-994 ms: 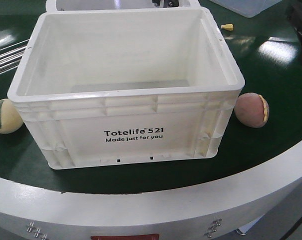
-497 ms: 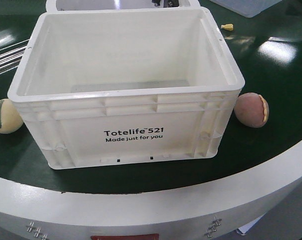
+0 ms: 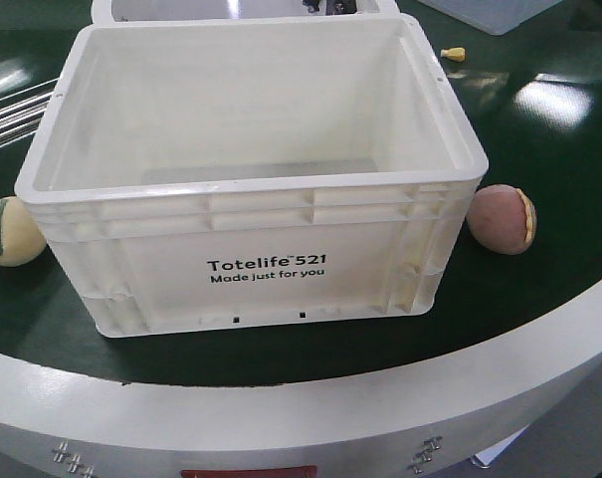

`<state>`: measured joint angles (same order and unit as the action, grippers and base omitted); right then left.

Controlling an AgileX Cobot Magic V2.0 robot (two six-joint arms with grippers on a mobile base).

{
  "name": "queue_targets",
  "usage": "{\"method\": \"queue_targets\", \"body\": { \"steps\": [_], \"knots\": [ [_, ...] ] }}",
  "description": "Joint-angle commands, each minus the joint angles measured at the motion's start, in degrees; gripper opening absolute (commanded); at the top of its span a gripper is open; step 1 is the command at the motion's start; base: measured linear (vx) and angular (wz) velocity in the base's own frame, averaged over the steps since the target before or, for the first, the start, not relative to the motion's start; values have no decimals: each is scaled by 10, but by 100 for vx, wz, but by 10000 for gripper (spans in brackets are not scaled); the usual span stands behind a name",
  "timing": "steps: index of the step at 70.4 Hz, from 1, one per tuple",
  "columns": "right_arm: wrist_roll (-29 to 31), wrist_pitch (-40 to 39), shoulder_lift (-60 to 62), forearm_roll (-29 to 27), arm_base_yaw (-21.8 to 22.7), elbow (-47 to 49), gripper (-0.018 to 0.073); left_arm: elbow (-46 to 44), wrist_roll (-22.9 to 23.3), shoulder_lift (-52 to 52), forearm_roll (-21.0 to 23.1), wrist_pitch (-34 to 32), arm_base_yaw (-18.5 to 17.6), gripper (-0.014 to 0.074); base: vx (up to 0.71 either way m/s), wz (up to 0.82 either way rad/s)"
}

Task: Place moving items into box and shelve

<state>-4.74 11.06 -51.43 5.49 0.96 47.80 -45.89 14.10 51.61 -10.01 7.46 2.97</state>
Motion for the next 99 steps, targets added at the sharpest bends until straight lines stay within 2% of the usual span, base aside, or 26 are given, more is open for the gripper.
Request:
{"method": "queue_targets", "body": {
  "steps": [1, 14, 28, 39, 64, 83, 90, 99],
  "knots": [
    [2, -18, -31, -5, -1, 51, 609, -38, 13, 23, 1, -50, 2, 559, 0, 0],
    [2, 1, -110, -17, -1, 106, 596, -80, 13, 86, 2, -48, 2, 559, 0, 0],
    [2, 3, -192, -19, -1, 116, 588, -85, 13, 119, 2, -44, 2, 559, 0, 0],
    [2, 6, -252, -26, -1, 116, 588, -85, 13, 125, 2, -40, 2, 559, 0, 0],
    [10, 29, -376, -93, -1, 116, 588, -85, 12, 126, 2, -39, 2, 559, 0, 0],
    [21, 57, -433, -97, -1, 116, 588, -85, 12, 126, 1, -39, 2, 559, 0, 0],
    [26, 66, -444, -121, -1, 116, 588, -85, 12, 126, 1, -39, 2, 559, 0, 0],
    [69, 67, -453, -173, -1, 116, 587, -85, 12, 126, 1, -38, 2, 559, 0, 0]
  ]
}}
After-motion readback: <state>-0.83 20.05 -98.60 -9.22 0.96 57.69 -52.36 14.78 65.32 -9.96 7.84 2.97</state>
